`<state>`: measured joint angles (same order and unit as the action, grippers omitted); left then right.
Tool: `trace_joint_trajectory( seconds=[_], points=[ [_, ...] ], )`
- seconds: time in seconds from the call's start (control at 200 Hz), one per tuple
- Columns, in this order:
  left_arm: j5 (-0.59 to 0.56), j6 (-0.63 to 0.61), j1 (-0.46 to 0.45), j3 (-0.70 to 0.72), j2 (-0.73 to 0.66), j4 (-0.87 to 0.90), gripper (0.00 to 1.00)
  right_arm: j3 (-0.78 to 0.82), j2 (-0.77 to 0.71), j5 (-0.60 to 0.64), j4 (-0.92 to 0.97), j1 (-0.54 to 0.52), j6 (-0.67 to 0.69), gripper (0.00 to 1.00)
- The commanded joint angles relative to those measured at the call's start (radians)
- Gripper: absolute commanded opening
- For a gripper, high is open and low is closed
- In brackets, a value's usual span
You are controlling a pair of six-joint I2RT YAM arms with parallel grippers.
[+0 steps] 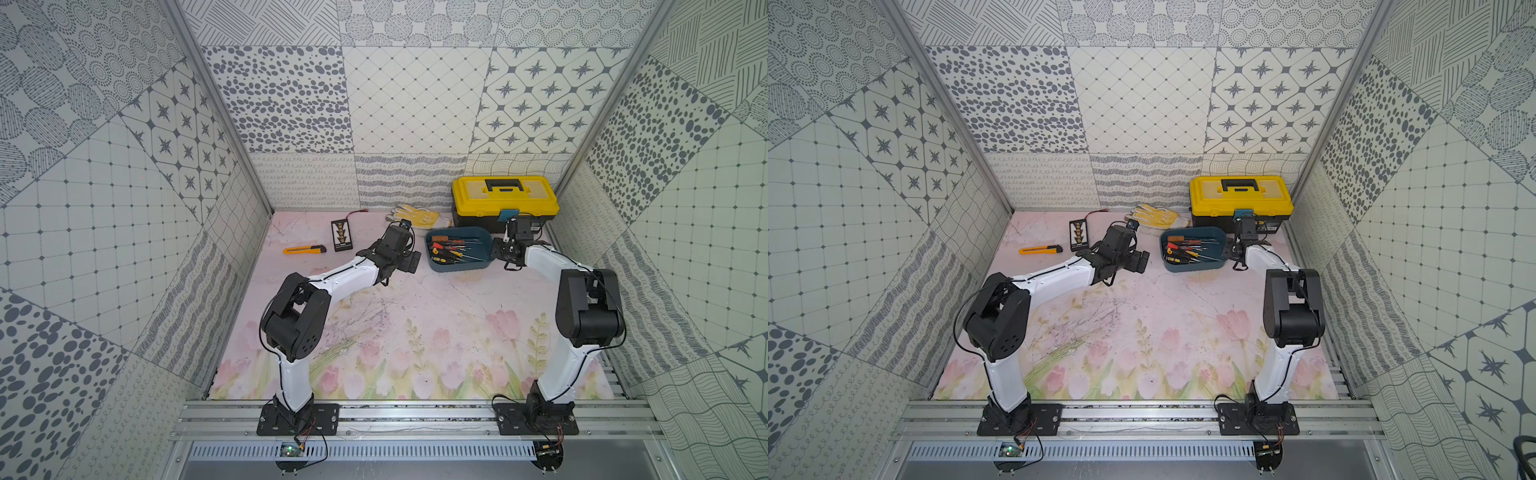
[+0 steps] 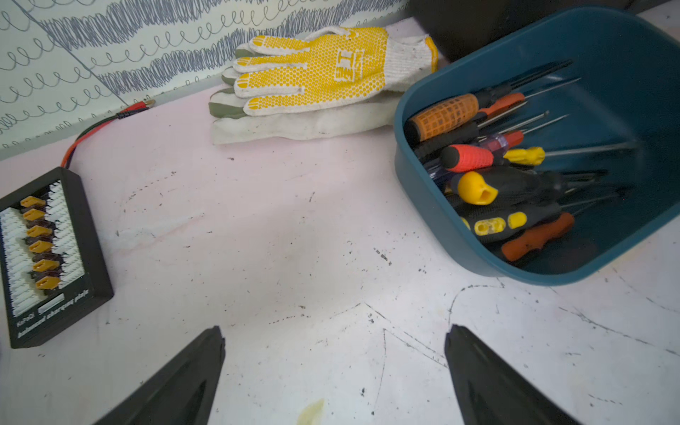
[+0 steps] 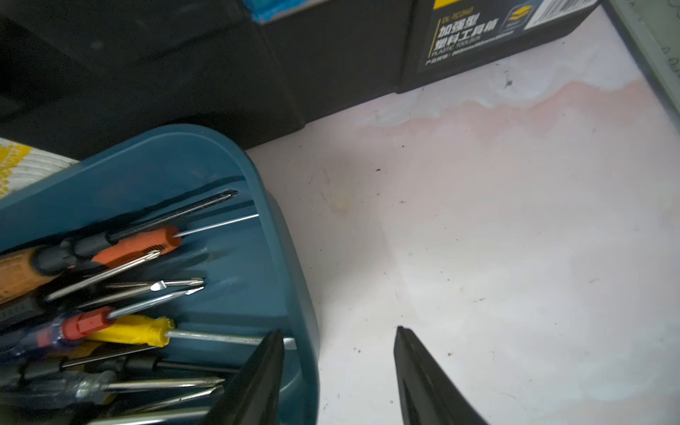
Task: Take out the screwdriver from the storage box
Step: Move the storage box to the center of the board.
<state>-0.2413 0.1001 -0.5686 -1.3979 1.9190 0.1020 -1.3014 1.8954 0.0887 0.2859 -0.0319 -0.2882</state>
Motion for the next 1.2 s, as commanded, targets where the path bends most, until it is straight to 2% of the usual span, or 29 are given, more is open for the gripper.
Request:
trace_joint_trajectory(
  seconds=[0.0, 0.125, 0.28, 0.495, 0.655, 0.881, 1.196],
  points=[
    [0.045, 0.111, -0.007, -0.049, 0.022, 0.126, 0.99, -0.049, 0.044, -0.024, 0.017, 0.003, -0.018, 0.49],
    [0.040, 0.118, -0.008, -0.045, 0.020, 0.137, 0.99, -0.086, 0.073, -0.052, 0.057, 0.003, -0.019, 0.40],
    [0.066, 0.091, -0.008, -0.031, 0.003, 0.144, 0.99, -0.081, 0.077, -0.068, 0.064, 0.003, -0.034, 0.36],
    [0.067, 0.087, -0.008, -0.015, -0.009, 0.145, 0.99, -0.081, 0.086, -0.120, 0.081, 0.003, -0.038, 0.24],
    [0.022, 0.106, -0.008, -0.036, 0.006, 0.187, 0.99, -0.086, 0.093, -0.146, 0.101, 0.001, -0.024, 0.18],
    [0.016, 0.130, -0.007, -0.030, 0.009, 0.197, 0.99, -0.073, 0.089, -0.154, 0.135, 0.000, -0.007, 0.00],
    [-0.005, 0.120, -0.007, -0.050, 0.021, 0.219, 0.99, -0.056, 0.068, -0.139, 0.169, -0.028, 0.020, 0.00]
  ],
)
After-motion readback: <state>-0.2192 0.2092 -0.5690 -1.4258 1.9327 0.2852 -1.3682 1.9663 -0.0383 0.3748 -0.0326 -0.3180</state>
